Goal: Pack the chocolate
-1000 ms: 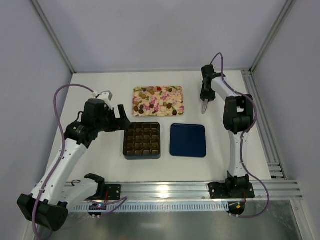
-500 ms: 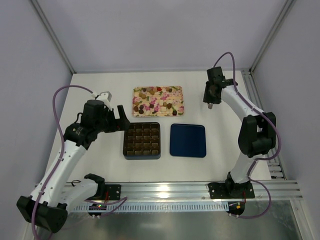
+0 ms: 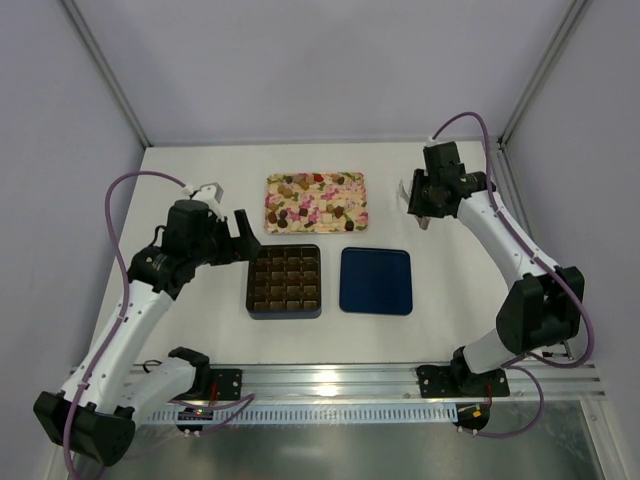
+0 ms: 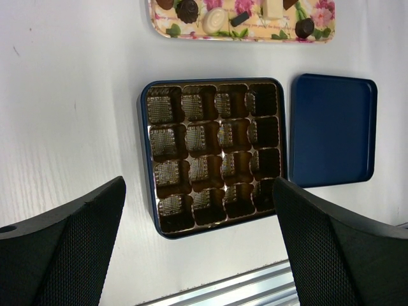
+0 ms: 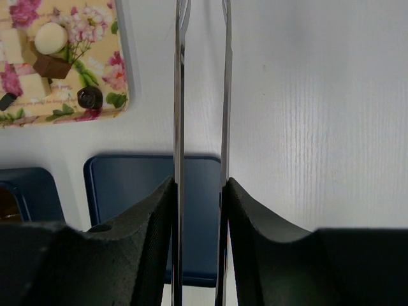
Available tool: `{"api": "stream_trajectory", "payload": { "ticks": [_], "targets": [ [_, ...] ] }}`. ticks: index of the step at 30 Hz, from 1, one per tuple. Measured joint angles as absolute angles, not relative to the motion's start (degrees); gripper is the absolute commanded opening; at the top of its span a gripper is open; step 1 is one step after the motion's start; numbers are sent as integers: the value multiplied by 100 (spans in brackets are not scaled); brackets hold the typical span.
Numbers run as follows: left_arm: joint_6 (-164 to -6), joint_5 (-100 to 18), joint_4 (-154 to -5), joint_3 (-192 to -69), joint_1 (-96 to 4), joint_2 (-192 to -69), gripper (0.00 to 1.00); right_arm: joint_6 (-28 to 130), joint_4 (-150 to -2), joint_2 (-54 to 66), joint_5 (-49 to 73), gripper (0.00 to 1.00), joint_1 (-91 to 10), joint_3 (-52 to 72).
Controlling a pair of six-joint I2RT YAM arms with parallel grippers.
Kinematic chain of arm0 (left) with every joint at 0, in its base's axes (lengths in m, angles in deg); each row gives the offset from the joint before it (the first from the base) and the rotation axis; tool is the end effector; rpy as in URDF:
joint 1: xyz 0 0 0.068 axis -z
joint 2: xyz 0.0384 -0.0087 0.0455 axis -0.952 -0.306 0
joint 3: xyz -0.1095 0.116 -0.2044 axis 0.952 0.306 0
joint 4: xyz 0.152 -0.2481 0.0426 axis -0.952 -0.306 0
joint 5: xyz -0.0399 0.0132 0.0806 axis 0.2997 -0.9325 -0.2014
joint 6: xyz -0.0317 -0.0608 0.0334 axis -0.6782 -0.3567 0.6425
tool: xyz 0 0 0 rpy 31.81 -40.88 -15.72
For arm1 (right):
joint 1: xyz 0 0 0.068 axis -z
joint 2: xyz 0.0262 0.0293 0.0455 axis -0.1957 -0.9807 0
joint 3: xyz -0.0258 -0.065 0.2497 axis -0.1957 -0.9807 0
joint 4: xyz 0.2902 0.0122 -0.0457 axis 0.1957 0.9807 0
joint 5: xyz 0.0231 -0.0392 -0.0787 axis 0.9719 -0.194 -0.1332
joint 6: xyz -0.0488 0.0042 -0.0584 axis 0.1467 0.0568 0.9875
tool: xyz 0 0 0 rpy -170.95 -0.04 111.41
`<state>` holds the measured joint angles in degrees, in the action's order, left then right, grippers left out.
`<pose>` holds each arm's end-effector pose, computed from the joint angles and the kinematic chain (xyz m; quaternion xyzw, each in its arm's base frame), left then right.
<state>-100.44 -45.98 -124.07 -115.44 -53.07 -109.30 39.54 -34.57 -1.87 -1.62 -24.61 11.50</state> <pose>0.2427 -0.0877 0.3013 -0.0474 0.9031 -0.1873 0.3834 0.3751 0.0813 0.2547 0.0570 0.9465 0.0332 0.3158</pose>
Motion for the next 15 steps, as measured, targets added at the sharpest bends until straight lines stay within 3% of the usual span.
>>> {"api": "stream_trajectory", "payload": {
  "ticks": [8, 15],
  "targets": [
    [-10066, -4598, -12392, -11544, -5307, -10930, 95, 3954, -3226, 580, 37, 44, -2975, 1143],
    [-10090, -4598, -12379, -11544, -5307, -10930, 95, 3949, -3057, 506, 236, 46, -3624, 1204]
  ]
}}
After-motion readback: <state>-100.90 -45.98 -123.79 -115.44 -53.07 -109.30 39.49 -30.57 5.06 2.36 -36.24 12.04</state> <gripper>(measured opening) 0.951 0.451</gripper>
